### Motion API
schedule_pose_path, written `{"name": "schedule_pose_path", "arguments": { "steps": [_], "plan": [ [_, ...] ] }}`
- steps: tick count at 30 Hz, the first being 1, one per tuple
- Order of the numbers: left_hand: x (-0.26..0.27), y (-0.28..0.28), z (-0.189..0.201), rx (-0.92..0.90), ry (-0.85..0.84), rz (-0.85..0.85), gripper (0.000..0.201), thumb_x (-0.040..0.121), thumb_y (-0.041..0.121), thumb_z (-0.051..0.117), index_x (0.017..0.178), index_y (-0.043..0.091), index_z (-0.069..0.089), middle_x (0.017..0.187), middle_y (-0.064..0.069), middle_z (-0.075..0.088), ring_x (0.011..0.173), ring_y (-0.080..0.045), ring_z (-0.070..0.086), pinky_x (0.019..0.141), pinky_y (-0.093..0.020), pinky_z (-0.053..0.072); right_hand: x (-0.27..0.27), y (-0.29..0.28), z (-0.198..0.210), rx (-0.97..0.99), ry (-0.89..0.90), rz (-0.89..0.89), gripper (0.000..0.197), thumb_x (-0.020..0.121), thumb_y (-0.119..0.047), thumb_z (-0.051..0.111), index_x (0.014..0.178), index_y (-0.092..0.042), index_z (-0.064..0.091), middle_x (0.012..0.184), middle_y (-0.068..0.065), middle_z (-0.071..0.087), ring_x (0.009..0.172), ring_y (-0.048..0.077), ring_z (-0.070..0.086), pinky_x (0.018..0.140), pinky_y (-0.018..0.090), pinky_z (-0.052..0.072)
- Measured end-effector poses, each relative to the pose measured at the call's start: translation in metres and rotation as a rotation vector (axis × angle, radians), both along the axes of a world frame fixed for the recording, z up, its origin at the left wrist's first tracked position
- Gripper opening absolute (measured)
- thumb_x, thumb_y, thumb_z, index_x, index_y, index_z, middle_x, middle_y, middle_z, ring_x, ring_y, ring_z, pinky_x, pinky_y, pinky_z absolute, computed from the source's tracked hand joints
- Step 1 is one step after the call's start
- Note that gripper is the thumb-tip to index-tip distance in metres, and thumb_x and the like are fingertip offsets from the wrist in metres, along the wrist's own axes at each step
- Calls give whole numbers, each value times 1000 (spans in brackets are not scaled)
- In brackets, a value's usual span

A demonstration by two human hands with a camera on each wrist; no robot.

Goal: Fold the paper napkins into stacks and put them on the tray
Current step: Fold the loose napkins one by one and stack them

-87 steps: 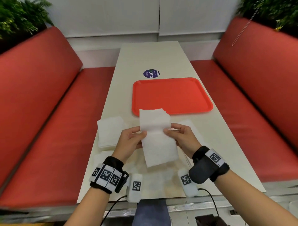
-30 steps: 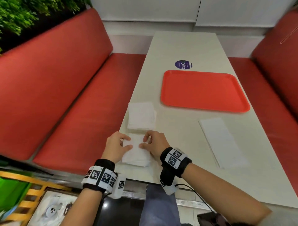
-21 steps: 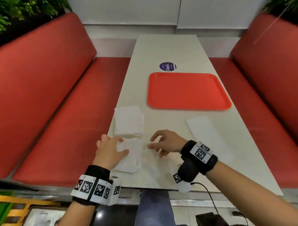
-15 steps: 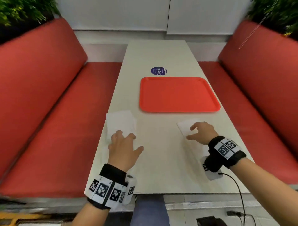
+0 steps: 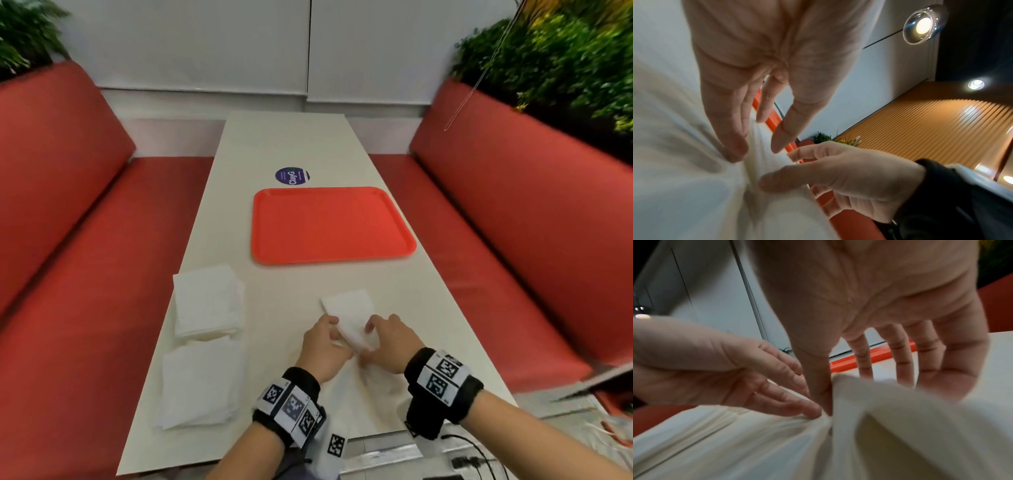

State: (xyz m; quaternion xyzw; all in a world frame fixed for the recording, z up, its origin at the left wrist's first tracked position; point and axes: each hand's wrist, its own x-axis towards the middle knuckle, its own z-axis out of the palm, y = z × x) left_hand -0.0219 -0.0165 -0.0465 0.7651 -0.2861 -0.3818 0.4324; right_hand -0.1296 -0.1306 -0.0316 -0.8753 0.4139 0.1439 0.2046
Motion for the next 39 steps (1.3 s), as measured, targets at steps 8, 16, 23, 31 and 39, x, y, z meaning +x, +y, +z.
{"name": "schedule_pose_path", "arguments": {
  "steps": [8,16,23,31,39],
  "plan": [
    [10,-5,2,-129,293,275,49,83,7,74,121,16,45,97,-7,64,95,-32,68,84,-48,58,6,1,10,102,-289,-55,20,81,-42,71,75,-23,71,85,-2,71,81,13,65,64,22,44],
    [15,6,23,-261,659,280,23,86,11,72,103,-6,69,100,-21,73,83,-29,72,64,-31,57,4,11,2,413,-818,-262,27,73,-36,84,78,-12,72,73,6,73,67,20,72,72,35,61],
    [22,12,26,-270,676,209,20,86,21,72,89,1,70,96,-15,74,88,-24,73,73,-30,58,8,16,3,469,-915,-308,32,70,-38,86,86,-11,79,78,0,77,69,14,74,74,30,61],
    [20,12,24,-324,484,187,25,89,24,70,87,-1,70,90,-19,70,83,-24,71,75,-33,59,7,20,5,566,-1000,-285,20,79,-24,80,88,-7,79,80,6,77,78,19,75,74,33,61],
    [23,12,32,-358,284,211,31,82,26,78,88,-2,67,81,-18,66,72,-16,68,75,-39,62,4,19,9,749,-1079,-211,21,88,-18,69,98,-1,77,92,13,76,89,27,74,81,33,59]
  ]
}}
